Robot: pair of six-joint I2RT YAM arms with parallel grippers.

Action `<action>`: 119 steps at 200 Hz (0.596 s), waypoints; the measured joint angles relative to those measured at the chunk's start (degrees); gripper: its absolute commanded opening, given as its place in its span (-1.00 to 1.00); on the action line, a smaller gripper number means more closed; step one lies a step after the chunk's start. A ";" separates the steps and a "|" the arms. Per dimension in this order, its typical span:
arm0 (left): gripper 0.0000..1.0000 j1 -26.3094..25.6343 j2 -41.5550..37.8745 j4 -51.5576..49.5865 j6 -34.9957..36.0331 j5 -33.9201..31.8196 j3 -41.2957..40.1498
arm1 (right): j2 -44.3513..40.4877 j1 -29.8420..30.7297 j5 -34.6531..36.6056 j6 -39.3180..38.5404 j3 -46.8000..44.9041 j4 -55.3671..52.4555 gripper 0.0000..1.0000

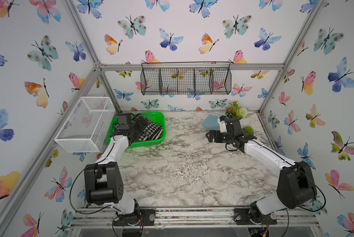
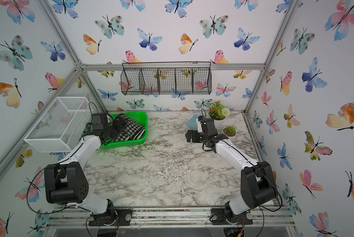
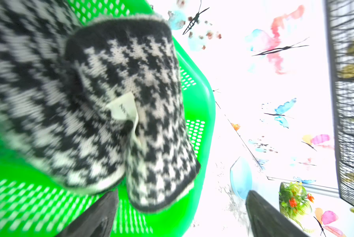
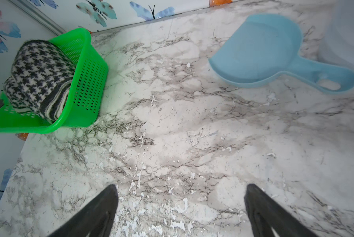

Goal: Roll up the scarf and place it into the basket
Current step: Place the scarf in the basket, then reset both arms

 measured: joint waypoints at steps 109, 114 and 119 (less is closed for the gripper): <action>0.97 -2.82 -19.67 32.46 27.36 -30.86 -48.92 | -10.97 -13.75 30.25 -16.06 -38.25 36.50 0.96; 0.97 -2.86 -18.80 36.04 28.39 -31.43 -50.29 | -11.08 -14.16 30.73 -16.22 -39.71 38.40 0.97; 0.97 -2.93 -18.10 38.51 29.16 -31.76 -51.21 | -11.15 -14.56 31.36 -16.20 -41.03 40.19 0.97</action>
